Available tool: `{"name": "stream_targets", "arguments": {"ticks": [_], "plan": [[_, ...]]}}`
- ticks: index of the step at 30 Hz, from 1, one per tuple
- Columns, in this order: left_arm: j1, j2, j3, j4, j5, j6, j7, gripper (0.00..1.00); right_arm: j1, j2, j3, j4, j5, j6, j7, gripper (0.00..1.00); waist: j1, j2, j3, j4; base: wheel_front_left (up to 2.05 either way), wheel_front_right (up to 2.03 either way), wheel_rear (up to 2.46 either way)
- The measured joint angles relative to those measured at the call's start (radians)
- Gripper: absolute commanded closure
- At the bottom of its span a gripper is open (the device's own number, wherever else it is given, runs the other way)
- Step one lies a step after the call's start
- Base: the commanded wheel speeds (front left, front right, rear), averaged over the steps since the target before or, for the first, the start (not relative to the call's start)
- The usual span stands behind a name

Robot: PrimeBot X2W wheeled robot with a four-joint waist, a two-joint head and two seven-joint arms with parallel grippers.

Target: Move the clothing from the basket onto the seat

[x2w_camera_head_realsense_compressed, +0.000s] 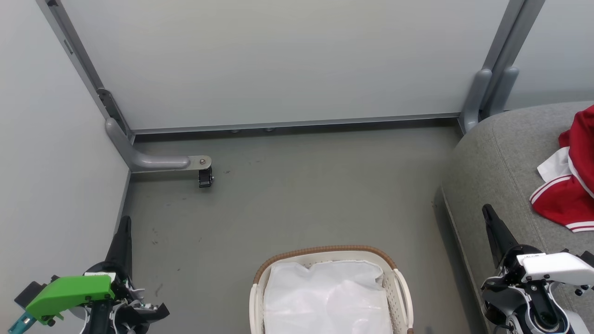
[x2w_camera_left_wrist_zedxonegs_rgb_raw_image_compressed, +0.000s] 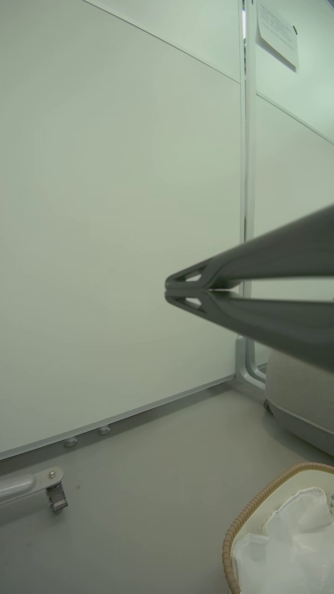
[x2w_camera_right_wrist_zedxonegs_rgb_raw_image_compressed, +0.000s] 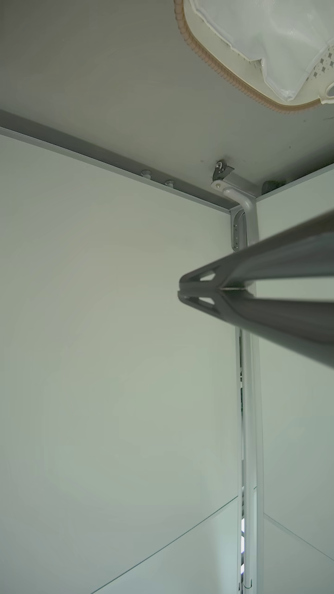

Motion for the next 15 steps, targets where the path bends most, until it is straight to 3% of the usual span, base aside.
{"name": "stream_targets", "arguments": {"ticks": [15], "plan": [[0.0, 0.0, 0.0, 0.0, 0.0, 0.0, 0.0, 1.0, 0.0, 0.0, 0.0, 0.0, 0.0, 0.0, 0.0, 1.0, 0.0, 0.0, 0.0, 0.0, 0.0, 0.0, 0.0]]}}
